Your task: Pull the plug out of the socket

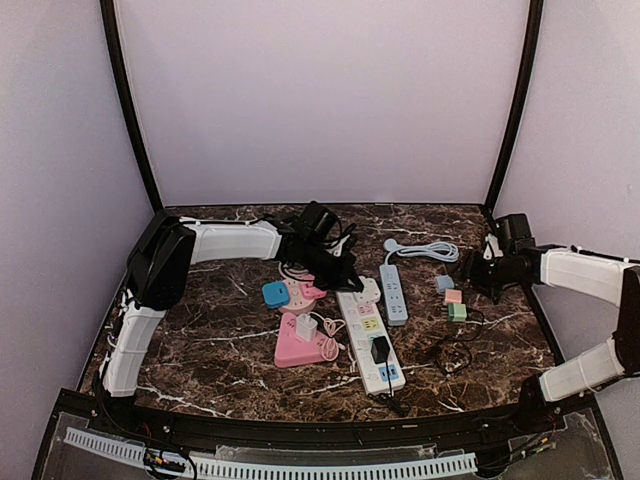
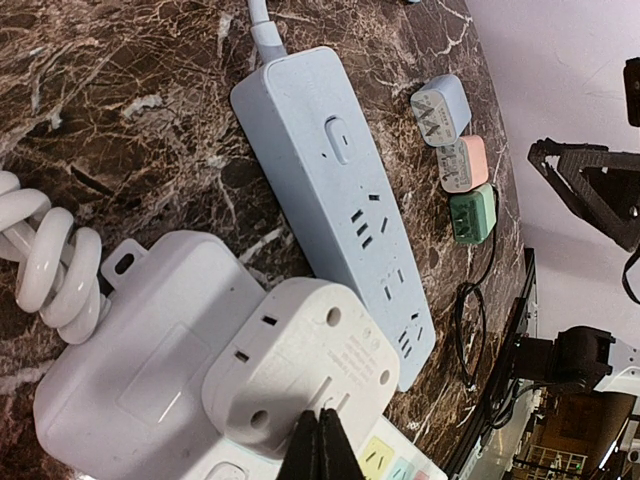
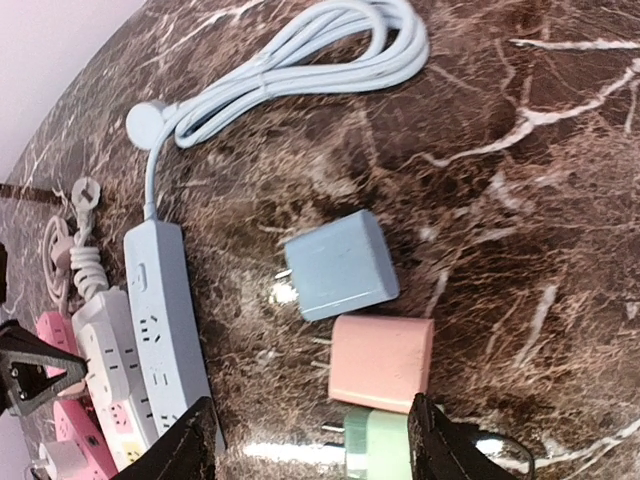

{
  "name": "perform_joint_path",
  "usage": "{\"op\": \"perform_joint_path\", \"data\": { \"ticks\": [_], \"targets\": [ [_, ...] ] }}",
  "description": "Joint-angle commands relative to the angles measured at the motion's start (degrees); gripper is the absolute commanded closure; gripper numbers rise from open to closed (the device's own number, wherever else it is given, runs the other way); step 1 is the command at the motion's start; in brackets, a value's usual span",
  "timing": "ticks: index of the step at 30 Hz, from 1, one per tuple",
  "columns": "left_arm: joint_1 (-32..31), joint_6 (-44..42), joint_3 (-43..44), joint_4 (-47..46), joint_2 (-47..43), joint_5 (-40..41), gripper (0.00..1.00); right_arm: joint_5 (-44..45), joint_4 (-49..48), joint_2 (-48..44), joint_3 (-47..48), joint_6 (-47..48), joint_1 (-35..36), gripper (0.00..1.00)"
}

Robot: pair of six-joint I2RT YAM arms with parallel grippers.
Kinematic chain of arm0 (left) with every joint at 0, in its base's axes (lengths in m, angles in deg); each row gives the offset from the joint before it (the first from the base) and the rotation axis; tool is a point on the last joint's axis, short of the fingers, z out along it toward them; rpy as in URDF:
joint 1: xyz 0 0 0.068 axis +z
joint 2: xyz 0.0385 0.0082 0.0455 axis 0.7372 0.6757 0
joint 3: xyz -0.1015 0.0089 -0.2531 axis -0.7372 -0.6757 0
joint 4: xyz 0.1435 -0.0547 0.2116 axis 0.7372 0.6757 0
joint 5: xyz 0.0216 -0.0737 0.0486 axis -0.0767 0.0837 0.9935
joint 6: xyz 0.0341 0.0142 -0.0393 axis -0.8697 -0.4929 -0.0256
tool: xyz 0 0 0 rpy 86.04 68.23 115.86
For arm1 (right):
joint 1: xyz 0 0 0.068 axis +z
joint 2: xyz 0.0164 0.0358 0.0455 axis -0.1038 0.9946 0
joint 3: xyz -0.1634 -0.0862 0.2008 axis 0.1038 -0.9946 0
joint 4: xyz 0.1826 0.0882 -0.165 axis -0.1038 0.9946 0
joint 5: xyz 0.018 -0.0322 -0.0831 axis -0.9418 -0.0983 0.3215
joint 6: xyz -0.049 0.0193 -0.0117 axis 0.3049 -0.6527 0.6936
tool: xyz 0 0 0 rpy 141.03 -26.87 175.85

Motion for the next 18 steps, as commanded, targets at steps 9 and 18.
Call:
{"op": "perform_joint_path", "data": {
  "ticks": [9,18],
  "targets": [
    [-0.09,-1.3,0.5,4.37,-1.74,-0.32,0.98,9.32,12.75,-0.52,8.23,-2.21,24.22,0.38],
    [-0.06,-1.84,0.14,4.29,-2.52,-1.42,0.98,16.48,19.77,7.31,16.64,-9.17,44.15,0.39]
  ]
}}
